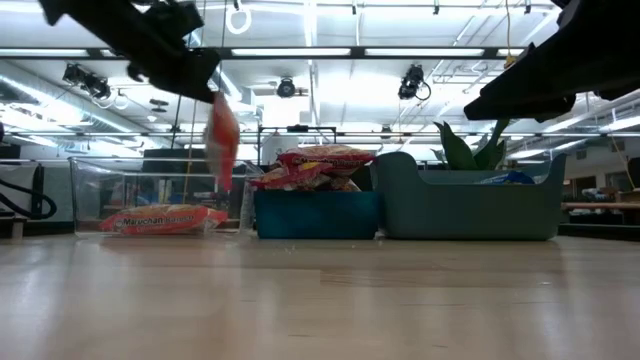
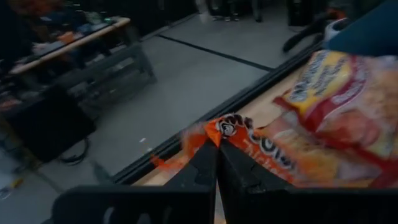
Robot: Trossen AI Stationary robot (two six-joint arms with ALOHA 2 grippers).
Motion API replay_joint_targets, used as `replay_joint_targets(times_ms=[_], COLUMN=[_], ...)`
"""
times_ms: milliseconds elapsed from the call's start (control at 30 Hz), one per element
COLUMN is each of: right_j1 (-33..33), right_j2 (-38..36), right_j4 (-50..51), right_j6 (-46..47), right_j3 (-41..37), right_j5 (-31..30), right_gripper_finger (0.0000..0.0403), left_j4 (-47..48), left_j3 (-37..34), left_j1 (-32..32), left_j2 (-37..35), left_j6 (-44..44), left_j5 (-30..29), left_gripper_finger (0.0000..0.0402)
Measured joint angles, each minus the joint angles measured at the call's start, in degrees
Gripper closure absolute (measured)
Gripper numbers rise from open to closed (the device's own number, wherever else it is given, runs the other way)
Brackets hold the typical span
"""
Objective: Sort Maruchan noodles
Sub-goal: Put the orange bag into the transparent bin, then return to Home Position
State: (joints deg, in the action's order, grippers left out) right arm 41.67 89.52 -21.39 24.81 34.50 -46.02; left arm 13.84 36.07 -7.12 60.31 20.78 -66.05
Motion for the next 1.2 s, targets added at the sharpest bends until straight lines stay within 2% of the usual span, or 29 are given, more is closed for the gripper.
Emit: replay_joint_targets(times_ms=[133, 333, 467, 600, 733, 867, 967, 1067, 1200], right_j1=[-0.2, -0.2, -0.2, -0.2, -0.2, -0.1, 1.2, 3.1, 4.5], right_j2=[0.0, 0.0, 0.0, 0.0, 0.0, 0.0, -0.5, -2.5, -6.3], right_j4=[0.0, 0.0, 0.1, 0.1, 0.0, 0.0, 0.2, -2.0, -8.8], right_j6=[-0.7, -1.0, -1.0, -0.9, -0.7, -0.3, 0.8, 0.9, -0.3], right_j3=[0.0, 0.0, 0.0, 0.0, 0.0, 0.0, -0.1, -1.4, -6.8], right_j5=[0.0, 0.7, 0.7, 0.8, 1.4, 2.6, -0.7, -3.6, -3.6], right_gripper_finger=[0.0213, 0.0213, 0.0213, 0.0213, 0.0213, 0.0213, 0.0215, 0.0227, 0.0251], left_j4=[-5.5, -4.0, 1.0, 8.8, 16.2, 20.0, 21.5, 23.0, 25.9], left_j3=[0.0, 0.0, 0.0, 0.0, 0.0, 0.0, 0.0, 0.0, 0.0], left_j1=[3.9, 7.8, 8.4, 8.3, 7.3, 5.4, 3.2, -0.3, -5.3], left_j2=[0.0, 0.0, 0.0, 0.0, 0.0, -0.2, -1.8, -4.9, -9.8], left_j6=[-5.6, -4.9, -2.7, 2.1, 8.0, 12.2, 14.8, 16.4, 19.7], left_j5=[6.8, 18.9, 26.8, 31.6, 32.2, 32.9, 32.3, 27.9, 20.9], left_gripper_finger=[0.039, 0.0395, 0.0394, 0.039, 0.0371, 0.0326, 0.0286, 0.0256, 0.0241])
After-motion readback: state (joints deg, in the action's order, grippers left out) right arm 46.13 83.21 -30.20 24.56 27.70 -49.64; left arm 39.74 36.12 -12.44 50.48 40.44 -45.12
